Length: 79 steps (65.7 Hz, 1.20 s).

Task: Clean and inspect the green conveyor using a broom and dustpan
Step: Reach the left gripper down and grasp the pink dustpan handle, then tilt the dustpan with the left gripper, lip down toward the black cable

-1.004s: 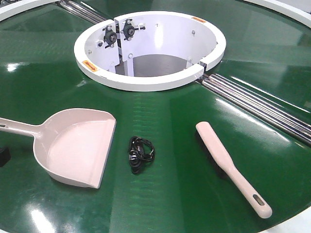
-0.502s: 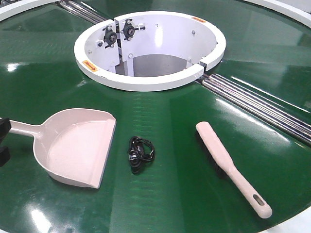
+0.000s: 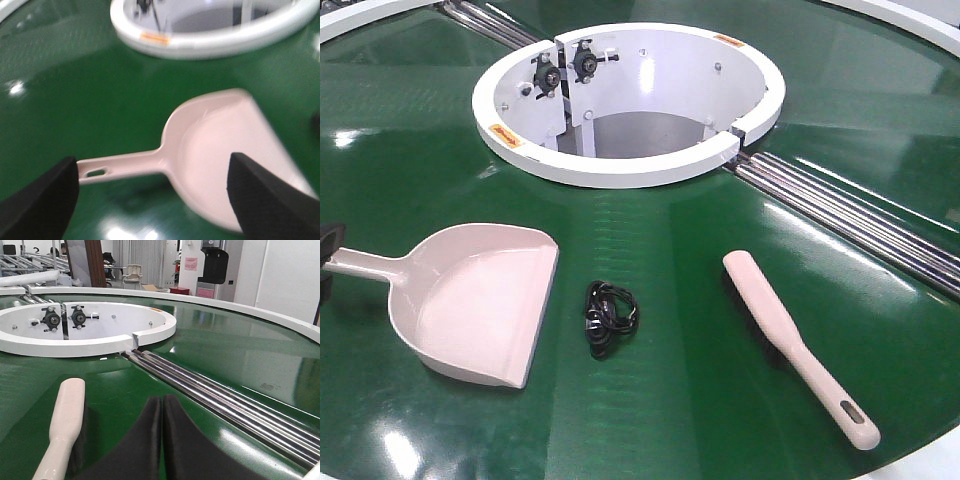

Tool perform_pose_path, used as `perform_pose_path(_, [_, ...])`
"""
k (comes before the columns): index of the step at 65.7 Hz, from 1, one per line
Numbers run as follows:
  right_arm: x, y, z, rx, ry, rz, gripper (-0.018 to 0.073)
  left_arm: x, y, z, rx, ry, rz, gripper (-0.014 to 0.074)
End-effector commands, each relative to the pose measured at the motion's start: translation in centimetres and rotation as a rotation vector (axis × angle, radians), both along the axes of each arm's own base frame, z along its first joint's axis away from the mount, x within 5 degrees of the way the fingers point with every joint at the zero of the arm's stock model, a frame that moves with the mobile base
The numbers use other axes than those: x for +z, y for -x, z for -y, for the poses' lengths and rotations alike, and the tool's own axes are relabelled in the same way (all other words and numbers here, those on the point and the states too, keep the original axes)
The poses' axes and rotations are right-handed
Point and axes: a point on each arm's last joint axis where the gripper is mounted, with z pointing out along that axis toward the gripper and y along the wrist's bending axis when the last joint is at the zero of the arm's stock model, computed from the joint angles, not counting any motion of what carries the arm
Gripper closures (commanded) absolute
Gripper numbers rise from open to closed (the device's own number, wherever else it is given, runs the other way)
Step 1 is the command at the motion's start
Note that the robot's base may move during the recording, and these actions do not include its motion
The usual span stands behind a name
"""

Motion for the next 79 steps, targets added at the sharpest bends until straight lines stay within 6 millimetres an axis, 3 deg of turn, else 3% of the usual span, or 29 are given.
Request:
perform_pose_path(1, [0.4,0.1,0.0,-0.002,0.003,0.084,0.0569,2.4,-1.7,-0.2,-0.066,-0.189,-0.08,0.002])
perform_pose_path(8, [0.4,0.1,0.0,-0.002,0.003,0.084,0.0569,3.3,-4.4,-0.2,-0.172,-0.356,-0.286,0.002])
perform_pose_path(14, [0.4,0.1,0.0,-0.002,0.003,0.084,0.0569,2.8,-7.2,0.1,-0.305,-0.493,-0.398,0.002])
perform_pose_path(23, [0.4,0.1,0.0,-0.002,0.003,0.084,0.0569,1.6,-11.0,0.6,-0.457,-0.634,-0.422,0.002])
perform_pose_path(32, [0.4,0.1,0.0,-0.002,0.003,0.084,0.0569,-0.4,-13.4,0.8,-0.567,-0.746,-0.41,0.002])
perform_pose_path(45, [0.4,0.1,0.0,-0.002,0.003,0.084,0.0569,-2.7,-14.8,0.9,-0.689,-0.833,-0.47,0.002])
perform_pose_path(79, [0.4,0.1,0.0,-0.002,0.003,0.084,0.0569,-6.8,-16.9,-2.2,-0.701,-0.882,-0.564,0.002])
